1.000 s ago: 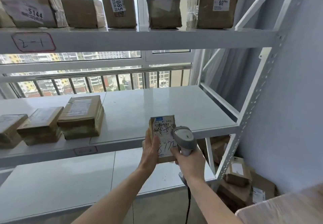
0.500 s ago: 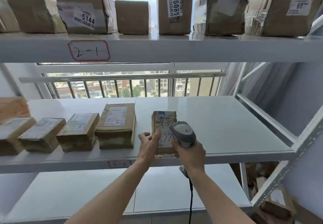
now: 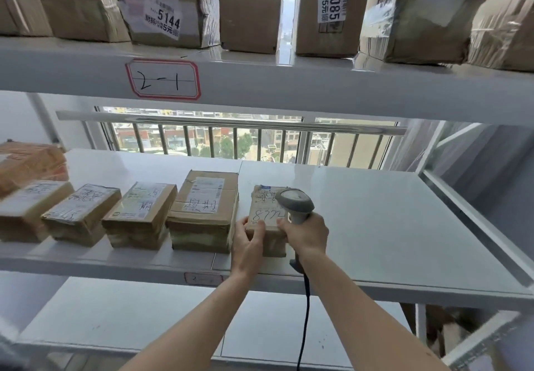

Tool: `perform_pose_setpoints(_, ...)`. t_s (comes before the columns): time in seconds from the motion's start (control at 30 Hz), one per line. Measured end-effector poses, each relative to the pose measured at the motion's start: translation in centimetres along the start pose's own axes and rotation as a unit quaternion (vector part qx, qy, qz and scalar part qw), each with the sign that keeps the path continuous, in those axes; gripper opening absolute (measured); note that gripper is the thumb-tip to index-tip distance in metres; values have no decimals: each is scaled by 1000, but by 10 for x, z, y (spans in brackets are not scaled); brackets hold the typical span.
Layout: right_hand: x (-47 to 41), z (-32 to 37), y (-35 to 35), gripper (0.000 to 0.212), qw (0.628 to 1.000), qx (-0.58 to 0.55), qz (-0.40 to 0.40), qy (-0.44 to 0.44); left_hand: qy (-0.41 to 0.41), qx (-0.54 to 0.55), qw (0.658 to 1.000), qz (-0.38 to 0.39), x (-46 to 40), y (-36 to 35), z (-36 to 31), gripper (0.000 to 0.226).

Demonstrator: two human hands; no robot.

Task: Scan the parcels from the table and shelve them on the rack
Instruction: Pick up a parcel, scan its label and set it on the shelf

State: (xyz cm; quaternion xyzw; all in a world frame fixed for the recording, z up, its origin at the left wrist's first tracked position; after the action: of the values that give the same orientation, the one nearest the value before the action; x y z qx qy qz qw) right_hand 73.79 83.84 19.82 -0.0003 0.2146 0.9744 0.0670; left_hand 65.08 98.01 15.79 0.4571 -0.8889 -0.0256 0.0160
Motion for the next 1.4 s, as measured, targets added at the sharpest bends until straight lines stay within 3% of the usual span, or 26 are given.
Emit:
perform_pose_setpoints(0.17,-10,-3,-21,35,999,16,32,-9,-22,-55,998,-33,-8,2,3,20)
perform_pose_setpoints(0.3,-13,-6,-33,32,999,24,44,-15,-18,-71,996,-54,-17,1,7,47)
perform_pose_setpoints(0.8,-17,-9,-47,33,998,14,63,-2,-3,-49,993,-110,-16,3,21,48)
perform_pose_setpoints(1.13,-13,-8,-41,30,998,15,53,9,-50,-41,990,-125,26,11,34,52)
perform_pose_setpoints(1.27,-11,-15,-26,28,999,-5,38,8,-140,-95,975,-140,48,19,39,39)
perform_pose_setpoints(1.4,-7,-31,19,21,1000,-6,-3,15,-271,-126,953,-41,69,-4,31,34)
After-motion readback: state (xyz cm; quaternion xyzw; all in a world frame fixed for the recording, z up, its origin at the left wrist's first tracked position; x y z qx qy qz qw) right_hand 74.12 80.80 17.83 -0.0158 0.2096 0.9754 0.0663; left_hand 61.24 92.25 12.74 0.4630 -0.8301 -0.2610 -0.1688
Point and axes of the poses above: each hand's wrist, its own x-axis away from the middle knuckle, its own y-axis out of the back of the hand, z = x × y, the point moved 7 cm from there along -x, towards the middle knuckle, and after that the axes turned 12 degrees about -z, right-handed, at the moved point
